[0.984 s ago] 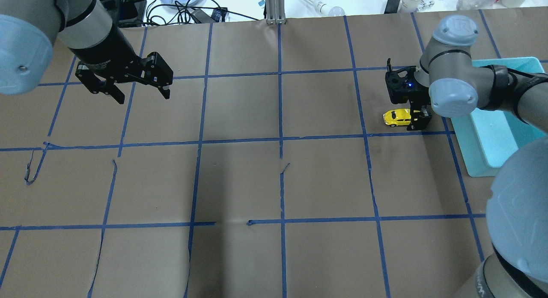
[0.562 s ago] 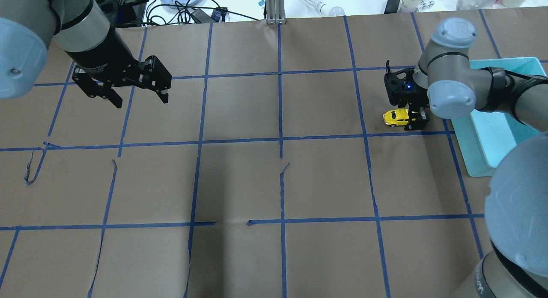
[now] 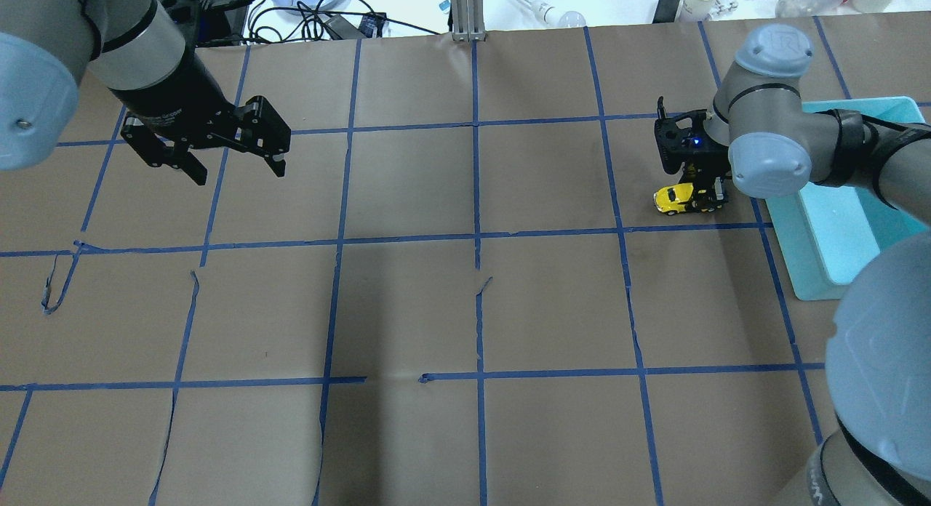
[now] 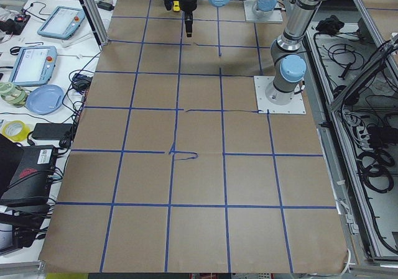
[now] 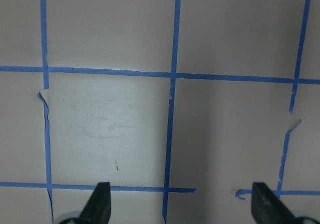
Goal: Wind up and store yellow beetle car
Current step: 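Close the right gripper on the yellow car, then carry the car with the right gripper over the blue bin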
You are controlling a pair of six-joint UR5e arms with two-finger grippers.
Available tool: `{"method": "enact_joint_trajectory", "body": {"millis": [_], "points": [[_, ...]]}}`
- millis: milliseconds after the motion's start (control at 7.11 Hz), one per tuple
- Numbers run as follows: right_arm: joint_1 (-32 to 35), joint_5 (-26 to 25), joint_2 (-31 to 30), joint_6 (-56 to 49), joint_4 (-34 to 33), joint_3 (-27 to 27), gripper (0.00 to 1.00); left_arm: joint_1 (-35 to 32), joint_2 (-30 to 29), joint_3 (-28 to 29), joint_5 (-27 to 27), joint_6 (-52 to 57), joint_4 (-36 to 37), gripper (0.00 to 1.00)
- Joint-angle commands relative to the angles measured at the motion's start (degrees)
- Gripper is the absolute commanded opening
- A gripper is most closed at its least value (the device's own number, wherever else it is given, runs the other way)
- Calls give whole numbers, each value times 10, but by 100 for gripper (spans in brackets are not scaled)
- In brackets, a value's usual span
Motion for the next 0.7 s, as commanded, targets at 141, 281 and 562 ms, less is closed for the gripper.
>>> {"method": "enact_joint_trajectory", "body": {"millis": [141, 281, 562], "points": [[2, -1, -33, -6, 19, -50, 15, 0, 2, 0, -1, 0, -1, 100], [-2, -3, -42, -43, 19, -63, 15, 0, 2, -1, -1, 0, -2, 100], [-42, -4, -60, -107, 38, -72, 15, 0, 2, -6, -1, 0, 0, 100]]}}
